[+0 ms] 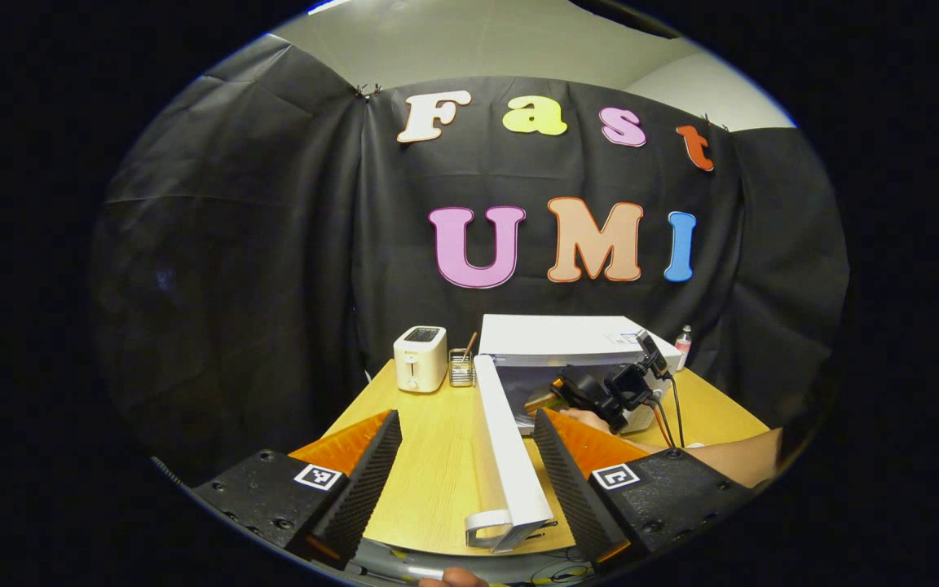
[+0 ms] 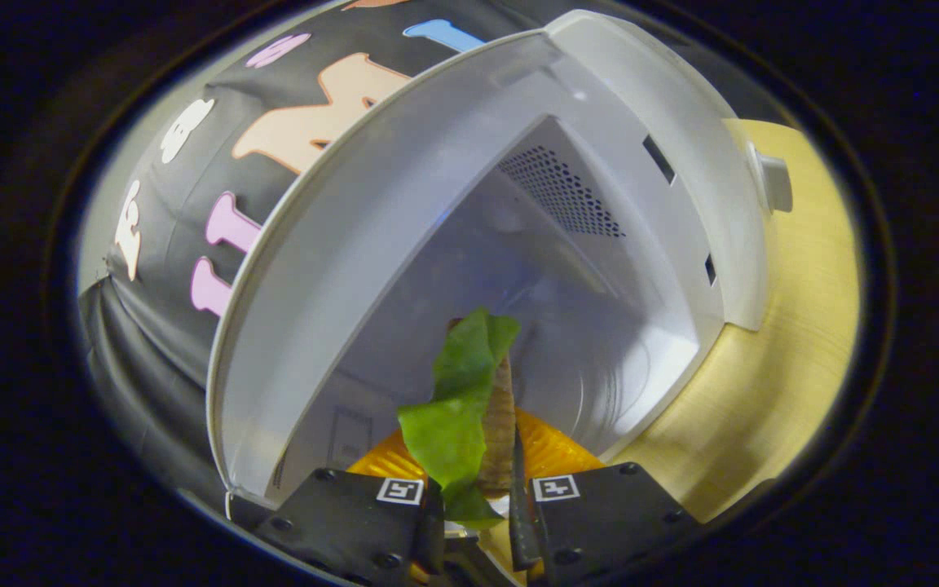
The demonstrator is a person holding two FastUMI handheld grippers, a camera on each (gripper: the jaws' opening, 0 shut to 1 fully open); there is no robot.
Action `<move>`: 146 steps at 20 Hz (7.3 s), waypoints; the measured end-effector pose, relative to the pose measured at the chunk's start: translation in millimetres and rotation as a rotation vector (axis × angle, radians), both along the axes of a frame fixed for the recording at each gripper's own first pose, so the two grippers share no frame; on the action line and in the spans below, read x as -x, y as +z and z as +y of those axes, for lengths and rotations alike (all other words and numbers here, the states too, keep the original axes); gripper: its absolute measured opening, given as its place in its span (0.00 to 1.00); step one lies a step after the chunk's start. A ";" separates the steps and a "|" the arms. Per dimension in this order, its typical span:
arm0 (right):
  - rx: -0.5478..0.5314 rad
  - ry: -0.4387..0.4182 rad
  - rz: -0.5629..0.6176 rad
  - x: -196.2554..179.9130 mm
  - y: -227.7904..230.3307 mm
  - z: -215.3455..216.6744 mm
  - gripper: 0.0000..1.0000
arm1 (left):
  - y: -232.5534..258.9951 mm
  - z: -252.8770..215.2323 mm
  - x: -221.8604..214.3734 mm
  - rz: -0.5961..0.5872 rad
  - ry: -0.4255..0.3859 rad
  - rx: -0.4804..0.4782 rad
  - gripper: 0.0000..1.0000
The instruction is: Open the microwave oven with the left hand, put the food in, and close the microwave oven.
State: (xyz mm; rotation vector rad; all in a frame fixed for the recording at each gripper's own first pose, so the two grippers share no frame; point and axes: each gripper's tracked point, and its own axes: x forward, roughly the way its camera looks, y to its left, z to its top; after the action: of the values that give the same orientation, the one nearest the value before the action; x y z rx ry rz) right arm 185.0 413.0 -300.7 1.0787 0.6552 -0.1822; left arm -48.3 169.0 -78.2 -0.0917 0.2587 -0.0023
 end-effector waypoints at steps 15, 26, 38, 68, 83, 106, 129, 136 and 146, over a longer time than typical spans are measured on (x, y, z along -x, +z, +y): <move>0.136 0.040 0.040 -8.2 -42.8 1.9 0.75 | -23.7 5.2 7.6 0.063 0.054 0.098 0.95; 0.559 0.271 -0.042 -6.2 -32.1 -24.6 1.00 | -17.5 11.1 24.6 0.082 0.083 0.045 0.95; 0.666 0.416 -0.201 15.6 21.5 -39.1 0.92 | -5.5 9.8 38.6 0.058 0.096 0.011 0.92; 0.776 0.475 -0.695 138.5 251.2 -215.1 0.95 | -113.1 43.0 46.7 0.211 0.093 -0.061 0.06; 0.833 0.386 -0.631 138.5 253.7 -283.8 0.96 | -198.3 -10.0 49.2 0.365 -0.005 -0.070 0.00; 0.924 0.253 -0.499 169.0 252.6 -381.8 0.96 | -178.9 -177.4 -28.6 0.247 -0.445 -0.154 0.00; 0.953 0.186 -0.540 171.0 288.5 -449.7 0.96 | -164.5 -262.0 -153.2 0.173 -0.480 -0.112 0.00; 0.950 0.198 -0.531 169.0 281.8 -463.9 0.96 | -168.1 -271.0 -177.0 0.173 -0.448 -0.132 0.00; 0.936 0.193 -0.522 165.8 275.8 -492.3 0.96 | -166.4 -272.2 -209.2 0.181 -0.350 -0.087 0.00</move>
State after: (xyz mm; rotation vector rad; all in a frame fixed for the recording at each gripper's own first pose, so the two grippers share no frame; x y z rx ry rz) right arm 19.2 -79.3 -24.9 0.1326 0.1412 -0.0202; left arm 160.9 -103.2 -244.6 0.0409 0.4527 -0.3314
